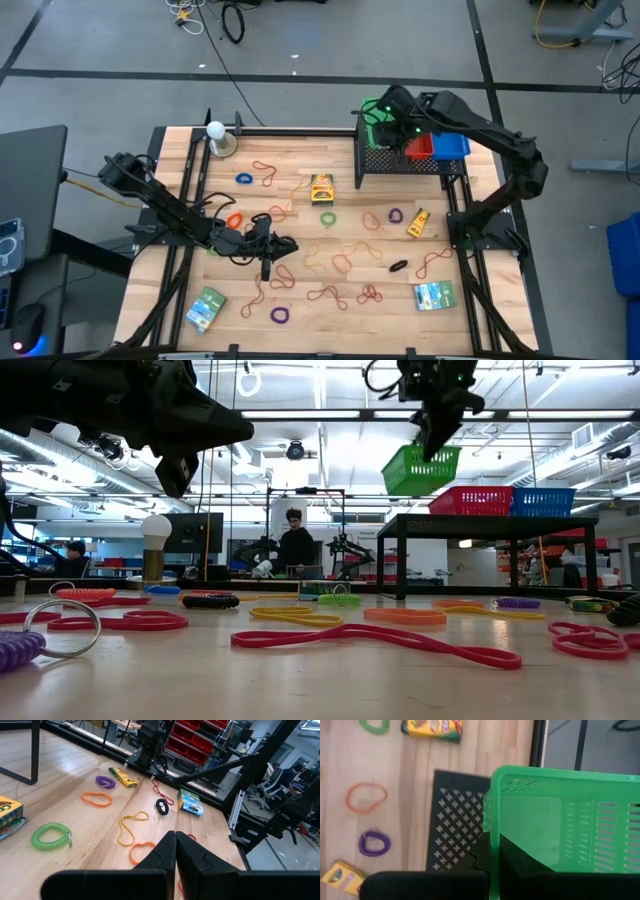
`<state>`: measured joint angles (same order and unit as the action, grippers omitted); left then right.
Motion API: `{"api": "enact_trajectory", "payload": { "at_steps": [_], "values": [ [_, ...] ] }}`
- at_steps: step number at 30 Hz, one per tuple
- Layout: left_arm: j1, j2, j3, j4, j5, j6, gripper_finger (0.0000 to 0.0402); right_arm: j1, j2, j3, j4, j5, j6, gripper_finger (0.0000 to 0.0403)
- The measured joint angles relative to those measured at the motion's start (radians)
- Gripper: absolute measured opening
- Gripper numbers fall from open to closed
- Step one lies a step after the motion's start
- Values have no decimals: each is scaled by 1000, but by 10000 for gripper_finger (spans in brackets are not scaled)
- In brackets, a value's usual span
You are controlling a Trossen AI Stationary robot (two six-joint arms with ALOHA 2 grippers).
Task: Pick & Place Office Desk Supplies
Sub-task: Put the green bin on the shelf
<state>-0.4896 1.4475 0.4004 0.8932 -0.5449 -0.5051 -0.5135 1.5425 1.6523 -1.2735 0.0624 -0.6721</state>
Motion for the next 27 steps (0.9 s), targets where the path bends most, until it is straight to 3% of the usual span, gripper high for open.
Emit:
{"api": "enact_trajectory", "payload": {
  "at_steps": [15, 27],
  "values": [
    [0, 0, 0, 0, 0, 0, 14, -4, 13, -43, 154, -90, 76, 11],
    [0, 0, 0, 0, 0, 0, 14, -5, 75, -43, 141, -65, 90, 11]
  ]
}}
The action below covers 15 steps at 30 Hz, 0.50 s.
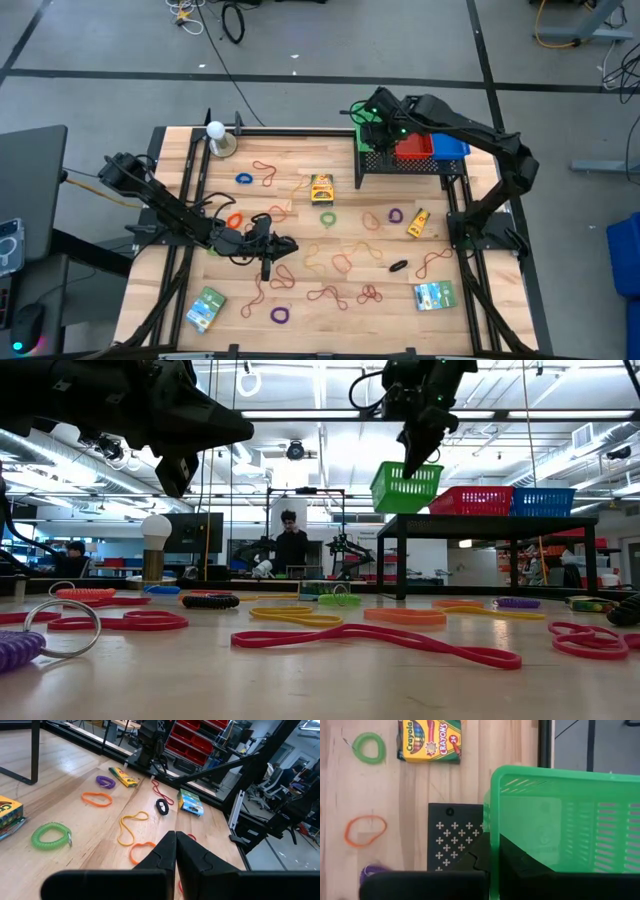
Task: Pick & Place Office Desk Supplies
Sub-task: Put the green bin on the shelf
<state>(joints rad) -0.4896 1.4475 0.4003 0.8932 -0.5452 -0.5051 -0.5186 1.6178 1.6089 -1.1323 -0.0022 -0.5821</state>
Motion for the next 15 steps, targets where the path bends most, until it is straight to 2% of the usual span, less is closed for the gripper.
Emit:
{"api": "enact_trajectory", "payload": {
  "at_steps": [6, 15],
  "values": [
    [0, 0, 0, 0, 0, 0, 14, -4, 0, -5, 8, -1, 9, 11],
    [0, 0, 0, 0, 0, 0, 14, -4, 0, -96, 26, 6, 7, 11]
  ]
}}
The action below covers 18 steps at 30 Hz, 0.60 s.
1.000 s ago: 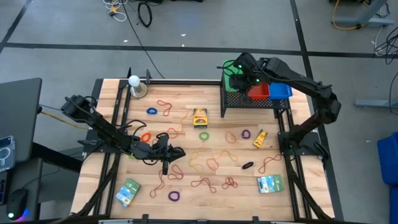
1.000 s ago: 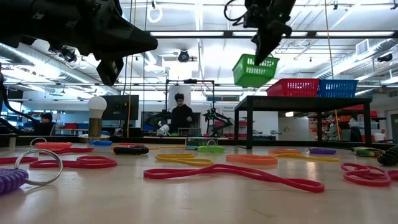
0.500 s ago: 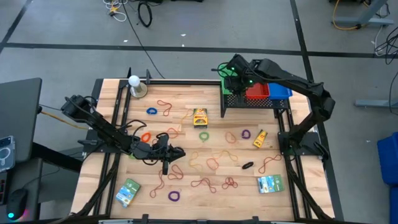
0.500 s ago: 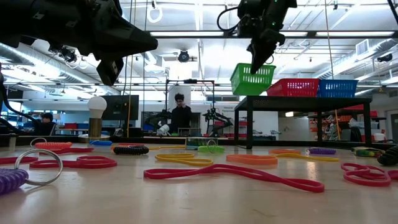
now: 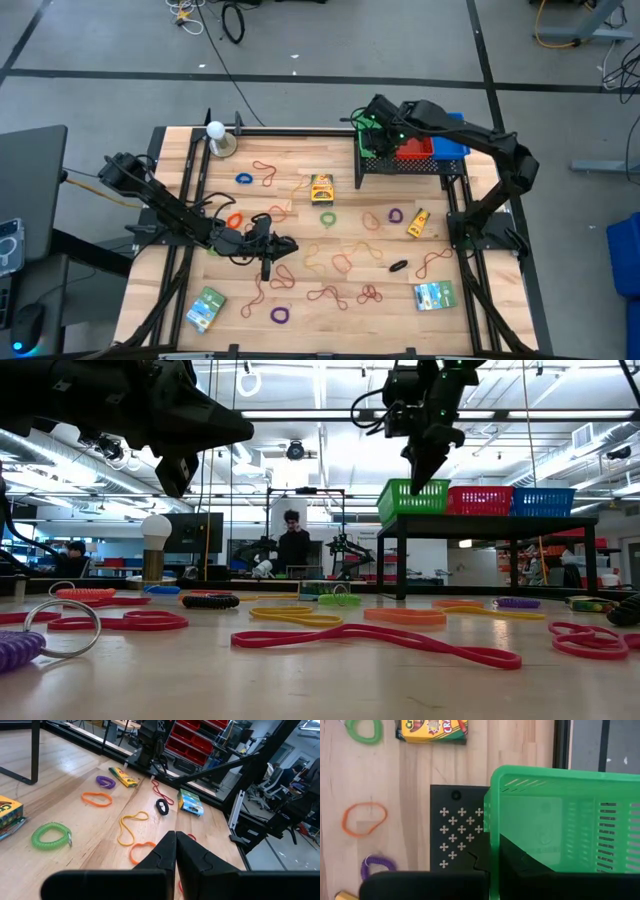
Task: Pick & Place Office Desk Supplies
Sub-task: Put the green bin on the shelf
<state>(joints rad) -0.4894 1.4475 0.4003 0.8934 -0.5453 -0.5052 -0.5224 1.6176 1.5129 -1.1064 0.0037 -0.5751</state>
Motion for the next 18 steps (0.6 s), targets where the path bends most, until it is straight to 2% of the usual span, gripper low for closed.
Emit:
{"api": "enact_trajectory", "payload": {
  "at_steps": [18],
  "values": [
    [0, 1, 0, 0, 0, 0, 14, 0, 0, -15, 46, 2, -16, 28]
  ]
}}
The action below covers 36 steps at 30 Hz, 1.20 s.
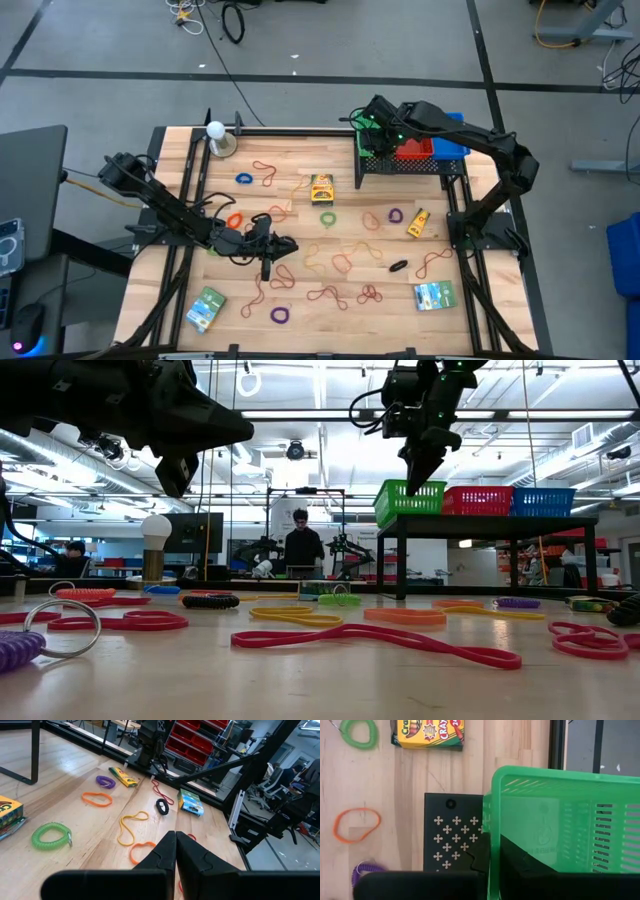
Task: Pick & Place Office Desk Supplies
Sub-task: Put the green bin on the shelf
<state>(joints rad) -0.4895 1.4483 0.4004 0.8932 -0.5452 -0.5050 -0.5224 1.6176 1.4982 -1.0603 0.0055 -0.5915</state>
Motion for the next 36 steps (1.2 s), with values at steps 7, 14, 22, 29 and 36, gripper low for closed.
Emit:
{"api": "enact_trajectory", "payload": {
  "at_steps": [7, 14, 22, 29, 36],
  "values": [
    [0, 0, 0, 0, 0, 0, 14, 0, 0, 0, 0, 0, 7, 29],
    [0, 0, 0, 0, 0, 0, 14, 2, 0, 0, -2, 29, 10, 30],
    [0, 0, 0, 0, 0, 0, 14, 4, 0, 0, -3, 38, 8, 30],
    [0, 0, 0, 0, 0, 0, 14, 4, -1, 0, -6, 45, 1, 36],
    [0, 0, 0, 0, 0, 0, 14, 5, -2, 0, -13, 61, 8, 95]
  ]
}}
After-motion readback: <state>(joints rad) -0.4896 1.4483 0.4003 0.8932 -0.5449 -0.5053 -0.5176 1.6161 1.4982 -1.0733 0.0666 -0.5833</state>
